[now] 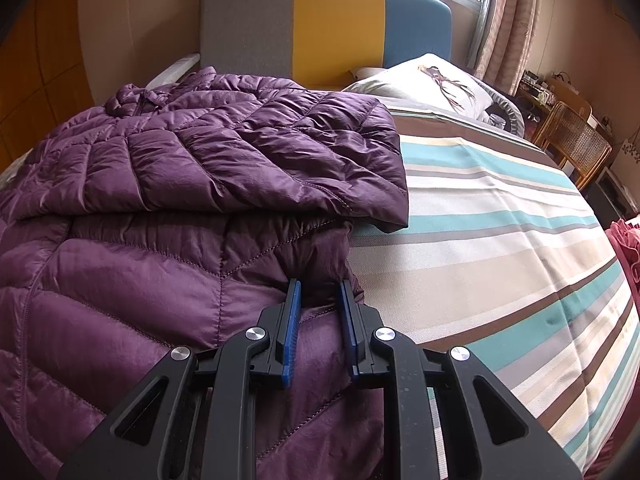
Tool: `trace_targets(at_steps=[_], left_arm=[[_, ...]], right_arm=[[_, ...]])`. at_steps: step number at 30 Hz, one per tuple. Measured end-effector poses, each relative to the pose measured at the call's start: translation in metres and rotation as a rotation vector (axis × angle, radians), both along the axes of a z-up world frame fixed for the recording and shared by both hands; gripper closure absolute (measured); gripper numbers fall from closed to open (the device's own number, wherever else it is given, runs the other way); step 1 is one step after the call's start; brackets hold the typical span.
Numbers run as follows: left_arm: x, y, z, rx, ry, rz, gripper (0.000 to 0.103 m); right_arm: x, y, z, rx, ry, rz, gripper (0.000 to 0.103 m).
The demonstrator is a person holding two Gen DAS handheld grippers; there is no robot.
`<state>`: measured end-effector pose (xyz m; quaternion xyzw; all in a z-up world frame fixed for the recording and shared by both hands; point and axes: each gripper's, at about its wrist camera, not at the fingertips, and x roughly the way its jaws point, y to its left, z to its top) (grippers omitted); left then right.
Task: Fold large clothes
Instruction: 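Close the left tool on the other sleeve cuff while the right tool holds the jacket side, then lift the sleeve with the left tool, lay it across the jacket, release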
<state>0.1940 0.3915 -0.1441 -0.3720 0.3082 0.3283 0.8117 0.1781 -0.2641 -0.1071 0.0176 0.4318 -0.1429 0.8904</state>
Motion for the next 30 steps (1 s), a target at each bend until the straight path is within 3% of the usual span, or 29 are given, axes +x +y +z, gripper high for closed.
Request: trace_targets(at_steps=[2, 3, 4, 6, 11, 16, 21, 30], left_arm=[[0.008, 0.0, -0.001, 0.03, 0.023, -0.01, 0.044], [0.013, 0.0, -0.002, 0.045, 0.035, -0.017, 0.065], [0.017, 0.003, -0.005, 0.055, 0.054, -0.03, 0.078], [0.02, 0.006, -0.005, 0.069, 0.063, -0.042, 0.093], [-0.008, -0.003, 0.023, 0.175, -0.008, 0.064, 0.097], [-0.033, -0.021, 0.041, 0.187, -0.072, 0.106, 0.098], [-0.031, -0.062, 0.066, 0.29, -0.141, -0.004, 0.098], [0.008, -0.194, 0.113, 0.502, -0.248, -0.403, 0.098]], right_arm=[[0.0, 0.0, 0.0, 0.004, -0.002, -0.001, 0.084], [0.0, 0.0, 0.0, 0.004, -0.002, -0.001, 0.084], [0.0, 0.001, 0.0, 0.003, -0.002, -0.002, 0.084], [0.0, 0.001, 0.0, 0.002, -0.003, -0.002, 0.084], [-0.001, 0.0, -0.001, 0.01, -0.006, -0.002, 0.084], [-0.001, -0.003, 0.0, 0.033, -0.013, -0.003, 0.084], [-0.001, -0.005, 0.0, 0.046, -0.018, -0.004, 0.084], [-0.001, -0.009, -0.001, 0.076, -0.028, -0.006, 0.084]])
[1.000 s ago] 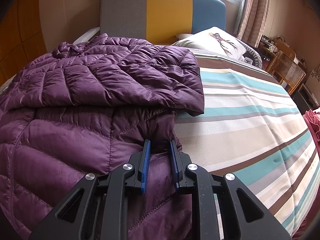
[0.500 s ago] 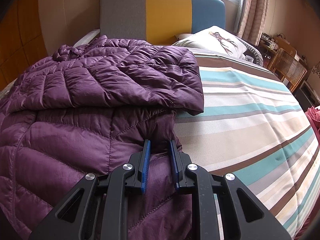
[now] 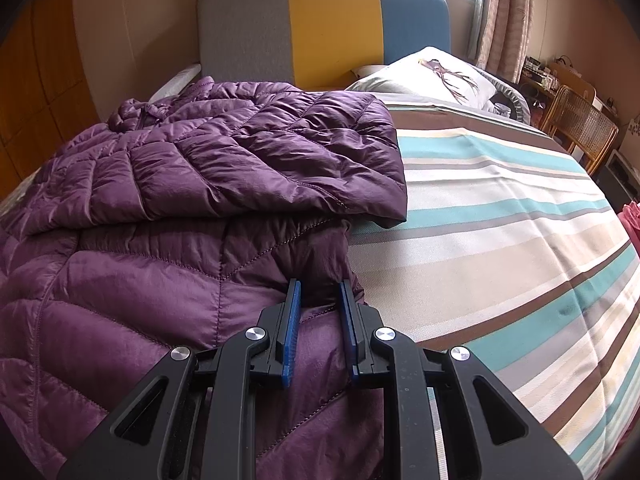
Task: Fold large clothes
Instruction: 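Lift the sleeve with the left tool, lay it across the jacket, release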
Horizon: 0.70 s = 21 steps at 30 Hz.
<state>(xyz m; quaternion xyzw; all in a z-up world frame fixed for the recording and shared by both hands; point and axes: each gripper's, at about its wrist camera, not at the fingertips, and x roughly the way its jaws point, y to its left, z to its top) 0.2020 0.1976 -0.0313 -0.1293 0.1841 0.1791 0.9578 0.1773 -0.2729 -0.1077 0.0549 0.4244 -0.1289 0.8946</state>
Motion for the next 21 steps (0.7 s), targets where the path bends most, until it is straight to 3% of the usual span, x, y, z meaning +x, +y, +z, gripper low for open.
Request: trace_targets(at_steps=[5, 14, 21], left_arm=[[0.009, -0.073, 0.012, 0.078, -0.013, -0.179, 0.098], [0.021, -0.182, -0.004, 0.173, 0.083, -0.423, 0.098], [0.024, -0.251, -0.015, 0.175, 0.142, -0.553, 0.098]], right_arm=[[0.0, -0.001, -0.001, 0.013, -0.005, -0.001, 0.084], [-0.001, -0.003, -0.002, 0.025, -0.011, -0.004, 0.084], [-0.002, -0.003, -0.002, 0.025, -0.011, -0.005, 0.084]])
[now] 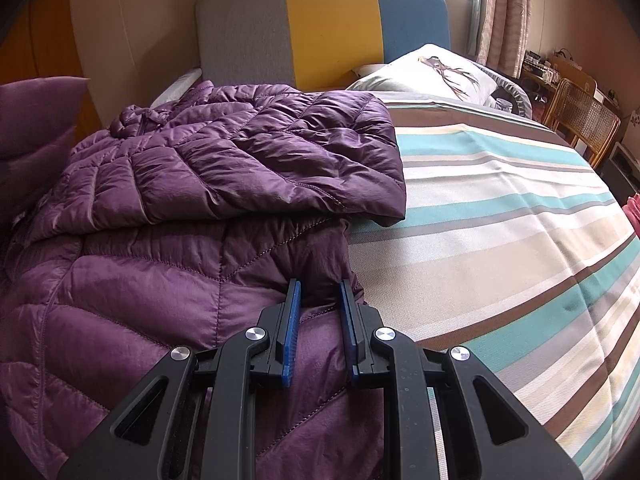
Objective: Fold large clothes
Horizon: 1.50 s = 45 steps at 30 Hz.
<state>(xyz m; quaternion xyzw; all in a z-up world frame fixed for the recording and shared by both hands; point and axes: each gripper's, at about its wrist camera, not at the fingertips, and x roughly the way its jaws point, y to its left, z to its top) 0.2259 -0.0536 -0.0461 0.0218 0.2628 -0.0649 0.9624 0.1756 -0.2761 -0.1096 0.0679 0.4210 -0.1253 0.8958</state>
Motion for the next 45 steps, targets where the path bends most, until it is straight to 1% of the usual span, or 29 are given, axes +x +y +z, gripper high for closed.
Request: trace_targets(at_steps=[3, 6, 7, 8, 10, 11, 12, 13, 15, 17, 19, 20, 22, 23, 24, 25, 26, 27, 29, 30, 31, 33, 34, 38, 41, 42, 43, 44, 45], left_arm=[[0.003, -0.022, -0.01, 0.004, 0.027, -0.04, 0.098], [0.012, -0.039, -0.027, 0.045, 0.076, -0.093, 0.096], [0.013, -0.045, -0.033, 0.061, 0.109, -0.121, 0.094], [0.014, -0.048, -0.037, 0.068, 0.128, -0.135, 0.086], [0.009, -0.047, -0.037, 0.056, 0.132, -0.143, 0.063], [0.004, -0.043, -0.034, 0.025, 0.119, -0.152, 0.037], [-0.001, -0.039, -0.031, -0.007, 0.108, -0.163, 0.025], [-0.01, -0.03, -0.026, -0.048, 0.095, -0.182, 0.026], [-0.019, -0.022, -0.023, -0.062, 0.093, -0.189, 0.026], [-0.031, -0.001, -0.018, -0.083, 0.086, -0.177, 0.026], [-0.038, 0.025, -0.018, -0.111, 0.095, -0.131, 0.026], [-0.033, 0.037, -0.019, -0.117, 0.106, -0.1, 0.026], [-0.03, 0.062, -0.023, -0.127, 0.128, -0.034, 0.028], [-0.029, 0.079, -0.025, -0.128, 0.134, 0.018, 0.035], [-0.029, 0.093, -0.027, -0.131, 0.137, 0.064, 0.039], [-0.026, 0.103, -0.029, -0.137, 0.14, 0.095, 0.039], [-0.025, 0.118, -0.031, -0.152, 0.144, 0.135, 0.042], [-0.024, 0.128, -0.032, -0.167, 0.148, 0.161, 0.05], [-0.019, 0.144, -0.034, -0.184, 0.156, 0.204, 0.056], [-0.015, 0.148, -0.033, -0.188, 0.162, 0.21, 0.061], [-0.011, 0.151, -0.033, -0.191, 0.16, 0.216, 0.062], [0.002, 0.152, -0.031, -0.193, 0.156, 0.221, 0.062], [0.008, 0.151, -0.032, -0.189, 0.166, 0.212, 0.062], [0.039, 0.13, -0.046, -0.091, 0.231, 0.147, 0.062], [0.053, 0.121, -0.065, -0.057, 0.299, 0.102, 0.058], [0.054, 0.118, -0.071, -0.038, 0.302, 0.094, 0.058], [0.053, 0.115, -0.075, -0.033, 0.295, 0.086, 0.058], [0.052, 0.113, -0.078, -0.025, 0.294, 0.078, 0.058], [0.052, 0.11, -0.078, -0.016, 0.293, 0.076, 0.059]], right_arm=[[0.001, 0.001, 0.0, -0.009, 0.003, 0.0, 0.084], [0.001, 0.001, 0.0, -0.012, 0.004, 0.0, 0.084], [0.001, 0.001, 0.0, -0.009, 0.003, 0.0, 0.084], [0.001, 0.001, 0.0, -0.008, 0.003, 0.0, 0.084], [0.0, 0.002, 0.0, -0.006, 0.003, 0.0, 0.084], [0.0, 0.002, 0.0, -0.008, 0.003, 0.0, 0.084], [0.001, 0.002, 0.0, -0.009, 0.004, 0.0, 0.084], [0.0, 0.002, 0.0, -0.009, 0.004, 0.0, 0.084], [0.001, 0.002, -0.001, -0.006, 0.005, 0.0, 0.084], [0.001, 0.001, 0.0, -0.003, 0.008, 0.002, 0.084], [0.002, 0.001, 0.002, 0.002, 0.011, 0.007, 0.084], [0.002, 0.001, 0.006, 0.004, 0.009, 0.012, 0.084], [0.0, 0.006, 0.02, 0.012, -0.028, 0.042, 0.084], [0.0, 0.01, 0.027, 0.02, -0.047, 0.056, 0.084], [0.001, 0.015, 0.036, 0.038, -0.07, 0.075, 0.084], [0.003, 0.022, 0.045, 0.065, -0.089, 0.097, 0.084], [0.007, 0.029, 0.051, 0.081, -0.103, 0.117, 0.084], [0.011, 0.036, 0.058, 0.092, -0.114, 0.14, 0.084], [0.026, 0.057, 0.068, 0.103, -0.124, 0.204, 0.084], [0.035, 0.067, 0.071, 0.111, -0.123, 0.232, 0.084], [0.043, 0.077, 0.072, 0.122, -0.122, 0.256, 0.084], [0.063, 0.098, 0.073, 0.141, -0.12, 0.306, 0.084], [0.075, 0.112, 0.072, 0.126, -0.103, 0.336, 0.084], [0.11, 0.138, 0.051, 0.038, 0.02, 0.369, 0.084], [0.123, 0.126, 0.036, -0.041, 0.057, 0.301, 0.084], [0.125, 0.118, 0.029, -0.054, 0.069, 0.277, 0.084], [0.127, 0.111, 0.021, -0.027, 0.081, 0.268, 0.084], [0.127, 0.103, 0.014, 0.037, 0.074, 0.267, 0.084], [0.125, 0.099, 0.012, 0.069, 0.055, 0.266, 0.084]])
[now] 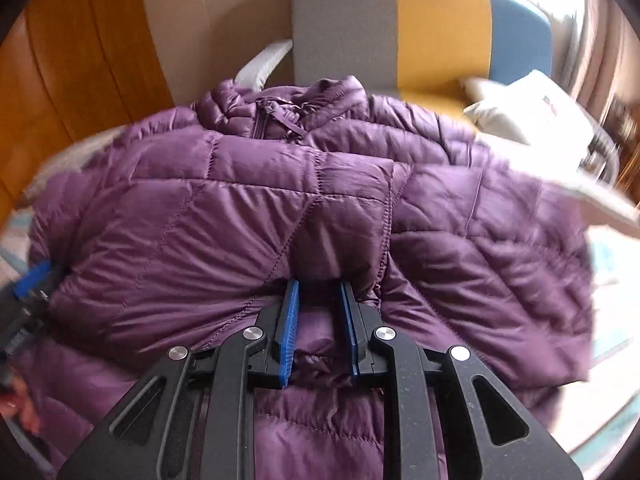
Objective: Fold large clothes
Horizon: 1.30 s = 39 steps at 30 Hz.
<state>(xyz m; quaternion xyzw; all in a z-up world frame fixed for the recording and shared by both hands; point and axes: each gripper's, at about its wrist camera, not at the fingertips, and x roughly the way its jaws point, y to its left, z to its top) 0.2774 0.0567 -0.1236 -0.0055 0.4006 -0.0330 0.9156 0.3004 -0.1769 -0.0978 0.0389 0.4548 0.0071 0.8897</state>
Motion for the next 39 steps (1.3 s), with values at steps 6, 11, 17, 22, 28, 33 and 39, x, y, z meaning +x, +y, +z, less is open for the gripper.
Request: trace_targets(at_steps=[6, 11, 17, 22, 28, 33, 39], left_arm=[[-0.012, 0.012, 0.027, -0.077, -0.06, 0.037, 0.045], [0.009, 0.002, 0.046, -0.048, -0.094, 0.022, 0.043], [0.048, -0.008, 0.021, 0.047, -0.018, 0.016, 0.042], [0.06, -0.003, -0.004, 0.021, 0.02, 0.008, 0.042], [0.055, -0.009, 0.001, 0.059, 0.017, 0.017, 0.042], [0.024, -0.021, 0.031, 0.009, -0.065, -0.004, 0.033], [0.029, -0.063, 0.024, 0.053, -0.034, -0.111, 0.026]], right_arm=[[-0.018, -0.002, 0.03, 0.069, -0.092, 0.02, 0.084], [-0.002, 0.018, 0.05, 0.094, -0.13, 0.068, 0.084], [0.037, 0.031, 0.027, 0.047, -0.061, 0.06, 0.084], [0.047, 0.026, -0.005, 0.001, -0.028, 0.052, 0.084], [0.038, 0.018, 0.001, 0.054, -0.059, 0.038, 0.084], [0.002, 0.001, 0.03, 0.125, -0.119, 0.011, 0.084], [0.002, -0.013, 0.01, 0.118, -0.059, -0.028, 0.084]])
